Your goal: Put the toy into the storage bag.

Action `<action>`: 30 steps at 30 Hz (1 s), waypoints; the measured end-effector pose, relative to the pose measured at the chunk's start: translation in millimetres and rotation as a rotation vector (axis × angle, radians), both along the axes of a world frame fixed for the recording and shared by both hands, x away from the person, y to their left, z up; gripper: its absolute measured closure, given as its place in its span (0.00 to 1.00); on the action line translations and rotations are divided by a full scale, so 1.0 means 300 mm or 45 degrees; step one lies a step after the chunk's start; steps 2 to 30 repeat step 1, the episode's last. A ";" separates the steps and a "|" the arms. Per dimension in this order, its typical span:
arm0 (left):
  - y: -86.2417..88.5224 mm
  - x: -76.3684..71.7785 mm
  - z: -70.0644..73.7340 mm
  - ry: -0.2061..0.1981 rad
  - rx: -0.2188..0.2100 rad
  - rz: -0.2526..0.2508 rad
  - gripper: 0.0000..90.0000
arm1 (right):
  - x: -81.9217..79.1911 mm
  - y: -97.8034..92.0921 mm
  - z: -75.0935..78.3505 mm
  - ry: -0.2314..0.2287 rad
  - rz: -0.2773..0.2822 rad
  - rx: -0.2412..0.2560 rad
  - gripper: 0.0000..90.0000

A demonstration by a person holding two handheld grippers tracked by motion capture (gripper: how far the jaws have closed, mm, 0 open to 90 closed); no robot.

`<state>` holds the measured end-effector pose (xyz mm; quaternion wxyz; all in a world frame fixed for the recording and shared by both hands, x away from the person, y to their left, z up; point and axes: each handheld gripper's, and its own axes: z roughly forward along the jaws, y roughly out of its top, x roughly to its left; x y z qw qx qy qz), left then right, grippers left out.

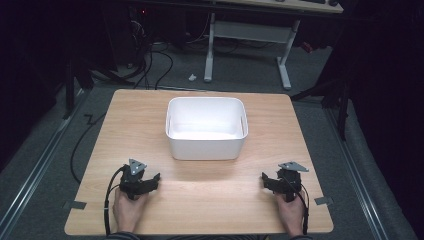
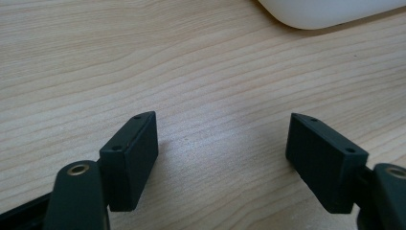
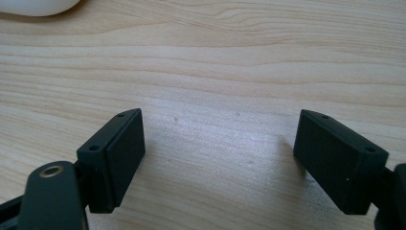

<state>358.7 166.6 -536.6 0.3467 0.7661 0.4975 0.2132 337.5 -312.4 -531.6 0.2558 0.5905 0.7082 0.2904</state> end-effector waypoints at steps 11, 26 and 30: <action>0.000 0.000 0.000 0.000 0.000 0.000 0.30 | 0.001 0.003 0.001 0.003 0.004 0.003 0.21; 0.000 0.000 0.000 0.000 0.000 0.000 0.30 | 0.001 0.003 0.001 0.003 0.004 0.003 0.21; 0.000 0.000 0.000 0.000 0.000 0.000 0.30 | 0.001 0.003 0.001 0.003 0.004 0.003 0.21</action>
